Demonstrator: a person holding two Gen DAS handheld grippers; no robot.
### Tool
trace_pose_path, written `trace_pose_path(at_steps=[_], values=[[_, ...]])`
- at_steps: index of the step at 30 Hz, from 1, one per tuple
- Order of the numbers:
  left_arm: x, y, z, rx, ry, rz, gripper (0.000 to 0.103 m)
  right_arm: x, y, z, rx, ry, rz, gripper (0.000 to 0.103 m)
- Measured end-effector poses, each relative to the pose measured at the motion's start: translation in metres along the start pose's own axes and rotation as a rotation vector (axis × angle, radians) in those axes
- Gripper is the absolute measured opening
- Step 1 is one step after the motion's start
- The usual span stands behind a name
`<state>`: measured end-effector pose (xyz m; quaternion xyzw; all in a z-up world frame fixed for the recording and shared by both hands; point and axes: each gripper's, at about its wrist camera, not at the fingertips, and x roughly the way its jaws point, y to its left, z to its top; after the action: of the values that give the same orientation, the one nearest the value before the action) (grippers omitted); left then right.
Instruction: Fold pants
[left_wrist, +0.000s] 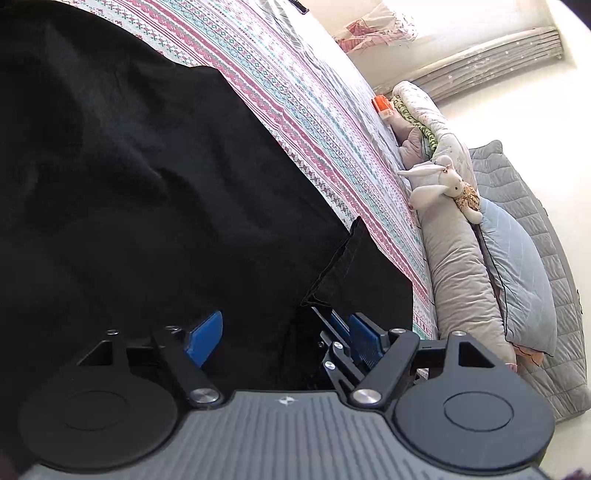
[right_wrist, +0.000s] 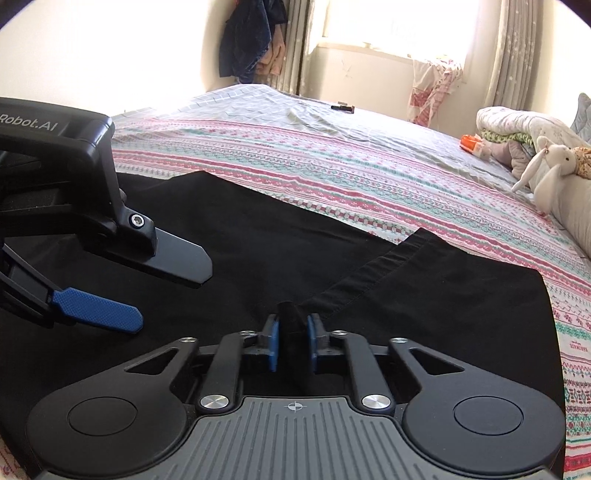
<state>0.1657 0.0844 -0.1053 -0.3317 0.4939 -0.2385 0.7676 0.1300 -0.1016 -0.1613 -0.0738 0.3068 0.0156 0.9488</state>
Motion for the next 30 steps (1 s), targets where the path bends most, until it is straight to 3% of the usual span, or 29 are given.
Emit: trace_pose_path(at_steps=[10,15,20,22,25,26,28,30], values=[[0.021,-0.001,0.003,-0.079,0.095,-0.167,0.097,-0.04,-0.037,-0.004,0.207,-0.058,0.095,0.001],[0.042,0.0,0.002,-0.147,0.158,-0.215,0.097,-0.059,-0.048,-0.007,0.254,-0.062,0.164,0.001],[0.057,-0.01,0.003,-0.146,0.185,-0.238,0.094,-0.079,-0.047,-0.013,0.243,-0.055,0.226,0.001],[0.064,-0.014,0.001,-0.133,0.192,-0.215,0.083,-0.086,-0.043,-0.014,0.226,-0.049,0.242,0.001],[0.07,-0.017,0.0,-0.091,0.195,-0.141,0.054,-0.085,-0.044,-0.015,0.217,-0.028,0.248,0.002],[0.071,-0.019,0.0,-0.058,0.19,-0.098,0.034,-0.085,-0.045,-0.016,0.216,-0.017,0.248,0.002],[0.07,-0.024,0.0,0.004,0.175,-0.049,0.03,-0.081,-0.047,-0.017,0.219,0.03,0.256,0.01],[0.063,-0.032,0.0,0.083,0.16,0.004,0.03,-0.081,-0.05,-0.017,0.22,0.066,0.27,0.012]])
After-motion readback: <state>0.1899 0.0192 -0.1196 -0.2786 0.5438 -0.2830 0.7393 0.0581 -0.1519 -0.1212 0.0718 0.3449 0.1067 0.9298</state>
